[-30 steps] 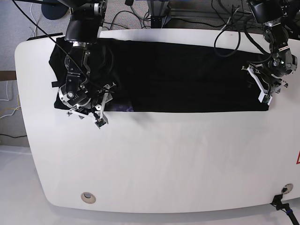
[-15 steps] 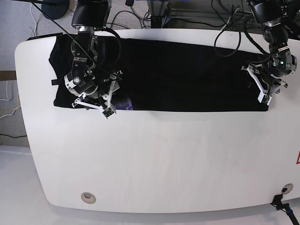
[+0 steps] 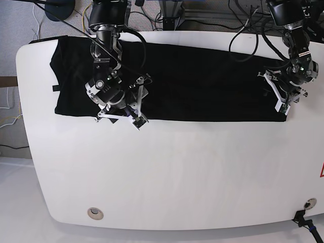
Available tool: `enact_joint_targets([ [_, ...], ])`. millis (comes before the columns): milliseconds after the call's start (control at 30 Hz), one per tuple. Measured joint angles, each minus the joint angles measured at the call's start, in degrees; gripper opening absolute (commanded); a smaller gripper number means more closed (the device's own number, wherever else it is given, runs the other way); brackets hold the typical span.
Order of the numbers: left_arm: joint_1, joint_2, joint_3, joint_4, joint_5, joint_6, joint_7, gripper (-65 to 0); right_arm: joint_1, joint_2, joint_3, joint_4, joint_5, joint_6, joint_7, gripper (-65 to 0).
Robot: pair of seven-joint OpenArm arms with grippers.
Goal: Fold the T-shirt properly
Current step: 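Pull the shirt's sleeve end with the right gripper toward the left gripper, then drag the shirt end with the right gripper, smoothing it flat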
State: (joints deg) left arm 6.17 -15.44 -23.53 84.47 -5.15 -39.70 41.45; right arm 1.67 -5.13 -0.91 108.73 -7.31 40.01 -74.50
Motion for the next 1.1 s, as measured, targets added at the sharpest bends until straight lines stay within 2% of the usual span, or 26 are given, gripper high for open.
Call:
enact_joint_targets([
  [133,0.00,-0.02,0.00,0.00,0.00,0.00,-0.02,-29.2,-0.44,-0.02,-2.78,2.71,0.04,0.04,-0.46,-30.2],
  [500,0.00,0.00,0.02,0.00,0.02,0.00,-0.17,-29.2,-4.15,1.51,-2.56,2.60,-0.17,0.02,-0.28,-30.2],
  [567,-0.31,-0.20,-0.04,-1.09,-0.79,-0.04,-0.63,-29.2,-4.63,2.29,-2.58,2.60,0.00,0.04,2.36,-30.2],
  [700,-0.48,-0.31,-0.15,-2.32,-1.33,-0.20,-1.29,-29.2,-4.92,3.54,-2.58,0.35,0.00,0.04,3.58,-30.3],
  [900,-0.46,-0.31,-0.15,-2.32,-1.49,-0.17,-1.27,-29.2,-1.70,3.56,2.86,-1.22,-0.22,0.07,3.72,-30.3],
  [1100,-0.46,-0.31,-0.13,-2.23,-1.49,-0.17,-1.27,-29.2,-1.07,3.54,4.24,-4.74,0.00,0.04,3.82,-30.6],
])
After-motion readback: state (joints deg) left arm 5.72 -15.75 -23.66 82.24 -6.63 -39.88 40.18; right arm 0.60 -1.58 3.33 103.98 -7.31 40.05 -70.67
